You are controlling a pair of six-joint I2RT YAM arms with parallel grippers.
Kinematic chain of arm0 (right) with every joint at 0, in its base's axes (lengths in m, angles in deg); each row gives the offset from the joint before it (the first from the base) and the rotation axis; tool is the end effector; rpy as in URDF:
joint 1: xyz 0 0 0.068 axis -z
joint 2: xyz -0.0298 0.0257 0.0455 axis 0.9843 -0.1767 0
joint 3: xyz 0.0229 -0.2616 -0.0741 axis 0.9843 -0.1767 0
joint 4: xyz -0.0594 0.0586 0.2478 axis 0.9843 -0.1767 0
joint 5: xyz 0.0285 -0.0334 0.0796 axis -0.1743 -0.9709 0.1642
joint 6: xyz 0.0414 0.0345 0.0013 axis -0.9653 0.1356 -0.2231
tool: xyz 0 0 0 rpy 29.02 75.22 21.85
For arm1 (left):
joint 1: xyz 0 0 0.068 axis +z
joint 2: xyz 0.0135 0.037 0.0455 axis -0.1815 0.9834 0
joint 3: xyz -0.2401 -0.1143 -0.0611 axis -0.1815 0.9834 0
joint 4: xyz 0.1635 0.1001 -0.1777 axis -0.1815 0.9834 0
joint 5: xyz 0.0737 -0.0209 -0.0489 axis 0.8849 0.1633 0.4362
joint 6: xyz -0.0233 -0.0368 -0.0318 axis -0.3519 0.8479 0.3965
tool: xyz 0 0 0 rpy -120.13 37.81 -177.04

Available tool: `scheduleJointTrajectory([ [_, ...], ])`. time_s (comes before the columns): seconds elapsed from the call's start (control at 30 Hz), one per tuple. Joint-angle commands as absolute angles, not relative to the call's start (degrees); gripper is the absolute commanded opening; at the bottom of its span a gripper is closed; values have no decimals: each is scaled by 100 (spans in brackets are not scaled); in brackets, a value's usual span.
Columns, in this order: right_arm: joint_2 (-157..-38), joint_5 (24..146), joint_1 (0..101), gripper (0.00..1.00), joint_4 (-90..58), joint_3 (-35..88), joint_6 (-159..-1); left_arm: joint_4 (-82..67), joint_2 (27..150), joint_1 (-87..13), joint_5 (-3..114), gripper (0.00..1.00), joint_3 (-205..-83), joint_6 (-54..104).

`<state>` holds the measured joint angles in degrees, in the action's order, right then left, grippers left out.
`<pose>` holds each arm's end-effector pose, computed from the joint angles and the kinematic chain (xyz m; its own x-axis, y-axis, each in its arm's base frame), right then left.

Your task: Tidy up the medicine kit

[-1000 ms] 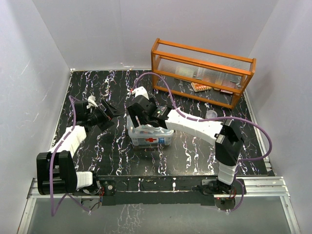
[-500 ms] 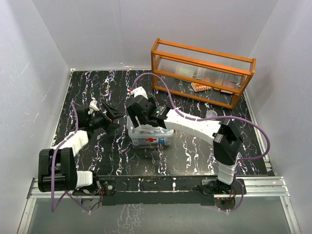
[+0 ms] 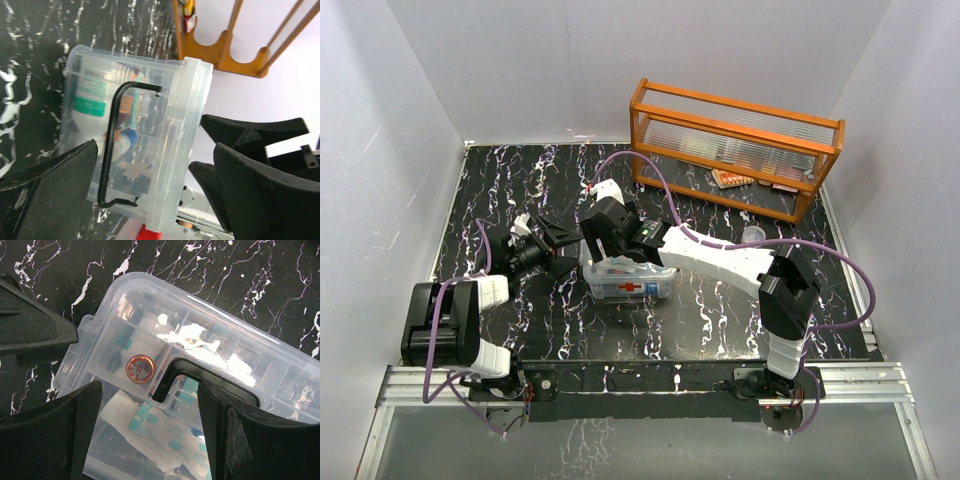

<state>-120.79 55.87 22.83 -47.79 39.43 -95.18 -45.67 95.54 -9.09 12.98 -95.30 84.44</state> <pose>0.2336 0.3361 0.2794 -0.6249 -0.3155 -0.7141 -0.4507 0.8927 0.0000 0.2541 -0.0216 0.1656 -0.7848 -0.6152 -0.0746 -0.0678 0.2049 -0.9764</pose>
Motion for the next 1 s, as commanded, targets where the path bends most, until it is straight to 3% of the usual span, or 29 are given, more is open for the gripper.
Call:
scheduleJointTrajectory([
  [0.0, -12068, 5613, 2277, 75, -5294, 3701, -9460, -5853, 9618, -958, 903, 99, -9404, 9426],
  [0.17, -12052, 5570, 2278, 75, -5288, 3697, -9468, -5265, 9309, -963, 825, 92, -9624, 9182],
  [0.4, -12078, 5548, 2289, 74, -5294, 3701, -9545, -2529, 8604, -981, 1111, 84, -10257, 7603],
  [0.63, -12090, 5574, 2304, 73, -5271, 3732, -9587, -1454, 8260, -1141, 1338, 83, -10374, 6963],
  [0.83, -12089, 5567, 2321, 73, -5253, 3732, -9586, -1001, 7977, -1433, 1557, 74, -10551, 6800],
  [0.97, -12075, 5604, 2331, 73, -5238, 3715, -9599, 101, 7880, -1662, 2278, 69, -11010, 6104],
])
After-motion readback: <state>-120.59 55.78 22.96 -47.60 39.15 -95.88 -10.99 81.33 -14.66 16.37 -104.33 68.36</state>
